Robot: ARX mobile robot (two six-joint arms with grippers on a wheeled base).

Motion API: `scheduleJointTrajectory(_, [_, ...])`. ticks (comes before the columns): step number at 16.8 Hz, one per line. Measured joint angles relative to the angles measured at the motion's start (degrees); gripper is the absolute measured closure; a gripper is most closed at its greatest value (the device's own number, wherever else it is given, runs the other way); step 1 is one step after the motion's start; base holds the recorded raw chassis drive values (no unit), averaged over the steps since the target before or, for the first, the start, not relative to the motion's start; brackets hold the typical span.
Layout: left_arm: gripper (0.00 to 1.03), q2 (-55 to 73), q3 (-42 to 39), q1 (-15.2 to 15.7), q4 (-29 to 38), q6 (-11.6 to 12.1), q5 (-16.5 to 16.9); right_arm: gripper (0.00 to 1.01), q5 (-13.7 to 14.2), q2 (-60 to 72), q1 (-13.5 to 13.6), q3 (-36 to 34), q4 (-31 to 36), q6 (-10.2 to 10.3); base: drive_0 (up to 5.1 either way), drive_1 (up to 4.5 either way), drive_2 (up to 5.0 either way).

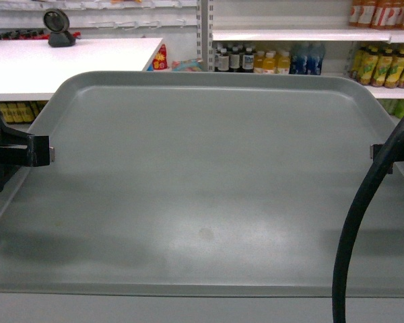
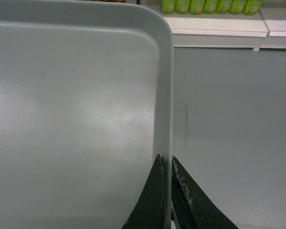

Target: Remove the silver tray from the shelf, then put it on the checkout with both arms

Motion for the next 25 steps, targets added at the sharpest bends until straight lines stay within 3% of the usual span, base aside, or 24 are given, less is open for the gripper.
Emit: scheduleJointTrajectory(25, [0.99, 0.0, 0.0, 0.0, 0.1, 0.0, 0.0, 0.99, 0.0, 0.0, 0.0, 0.0, -0.2, 0.0, -5.1, 2.35, 2.4])
